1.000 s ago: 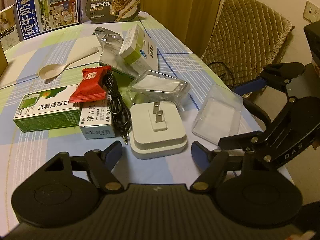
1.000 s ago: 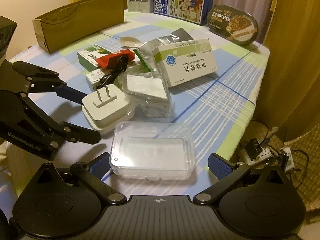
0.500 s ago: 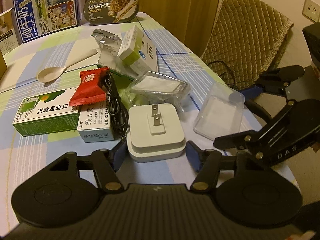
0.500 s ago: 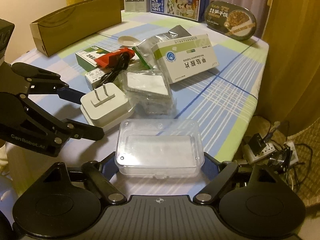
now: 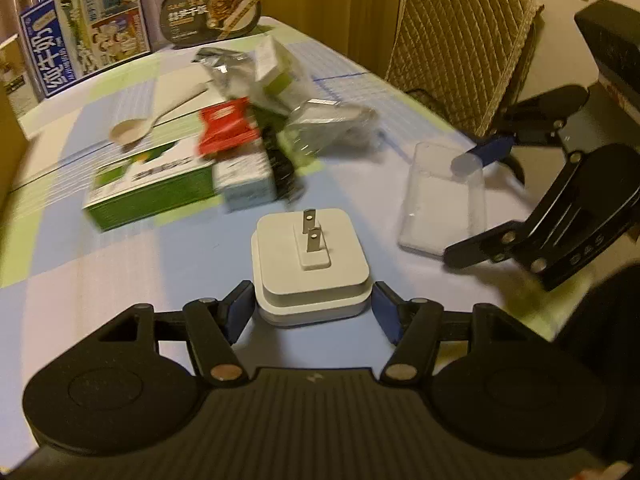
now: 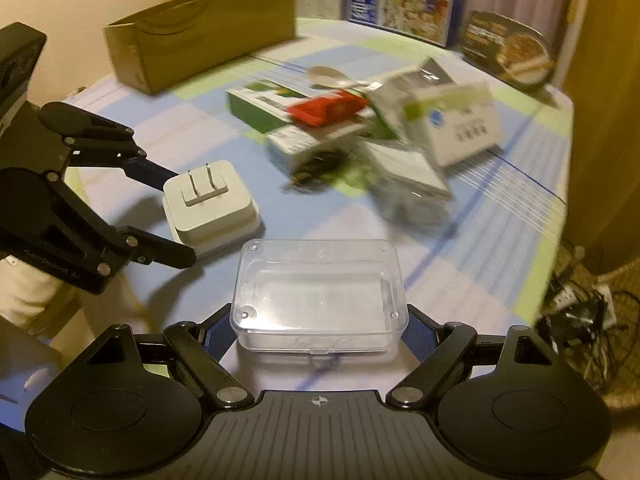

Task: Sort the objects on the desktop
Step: 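Grasp the white plug charger with the left tool while the right tool grasps the clear plastic box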

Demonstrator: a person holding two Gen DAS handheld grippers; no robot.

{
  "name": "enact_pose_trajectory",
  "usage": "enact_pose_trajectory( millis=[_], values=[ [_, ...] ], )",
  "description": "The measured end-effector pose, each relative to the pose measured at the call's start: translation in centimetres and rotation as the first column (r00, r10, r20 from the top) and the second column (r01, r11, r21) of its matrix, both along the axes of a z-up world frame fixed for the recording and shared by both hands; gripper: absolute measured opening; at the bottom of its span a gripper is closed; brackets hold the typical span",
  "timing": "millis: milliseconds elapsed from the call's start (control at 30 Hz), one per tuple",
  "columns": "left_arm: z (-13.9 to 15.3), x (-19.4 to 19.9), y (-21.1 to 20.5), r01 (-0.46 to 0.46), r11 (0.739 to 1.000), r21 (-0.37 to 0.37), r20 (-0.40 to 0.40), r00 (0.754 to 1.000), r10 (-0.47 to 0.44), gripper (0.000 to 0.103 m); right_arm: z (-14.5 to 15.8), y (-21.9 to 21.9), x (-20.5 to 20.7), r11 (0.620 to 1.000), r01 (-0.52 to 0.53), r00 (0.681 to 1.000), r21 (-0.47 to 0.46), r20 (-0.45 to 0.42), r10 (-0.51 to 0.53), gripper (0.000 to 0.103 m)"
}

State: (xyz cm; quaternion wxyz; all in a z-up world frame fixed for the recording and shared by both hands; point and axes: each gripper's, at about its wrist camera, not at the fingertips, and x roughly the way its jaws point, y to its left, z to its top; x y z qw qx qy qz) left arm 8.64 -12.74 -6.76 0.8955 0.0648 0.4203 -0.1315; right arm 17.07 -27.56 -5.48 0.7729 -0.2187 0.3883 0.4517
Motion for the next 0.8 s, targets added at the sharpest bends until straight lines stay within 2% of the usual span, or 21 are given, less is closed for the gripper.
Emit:
enact_pose_trajectory(
  millis=[67,133,200,467,567,800],
  values=[
    [0.0,-0.5,1.0,-0.016,1.000,0.003,0.001,1.000,0.016,0.062,0.2,0.7,-0.3,1.000,-0.004,1.000,0.007,0.007,0.004,0.083],
    [0.0,-0.6,1.8,-0.041,0.999,-0.003,-0.002,0.999,0.041,0.073,0.2,1.4,-0.3,1.000,-0.006,1.000,-0.002,0.010,0.006,0.083],
    [-0.1,-0.4,2.1,-0.057,0.998,-0.017,0.001,0.998,0.057,0.074,0.3,1.9,-0.3,1.000,-0.007,1.000,-0.013,0.009,0.007,0.083],
    [-0.6,1.2,1.6,-0.074,0.996,-0.048,0.013,0.997,0.075,0.072,0.1,2.6,-0.3,0.999,0.002,1.000,-0.046,0.026,-0.001,0.083],
    [-0.8,1.2,1.6,-0.066,0.997,-0.031,0.017,0.998,0.066,0.061,-0.1,2.7,-0.2,0.999,0.004,1.000,-0.052,0.027,-0.003,0.084],
    [-0.7,1.0,2.7,-0.052,0.998,-0.027,0.017,0.998,0.052,0.060,-0.6,3.6,0.3,0.998,0.034,0.999,-0.043,0.001,-0.034,0.088]
  ],
)
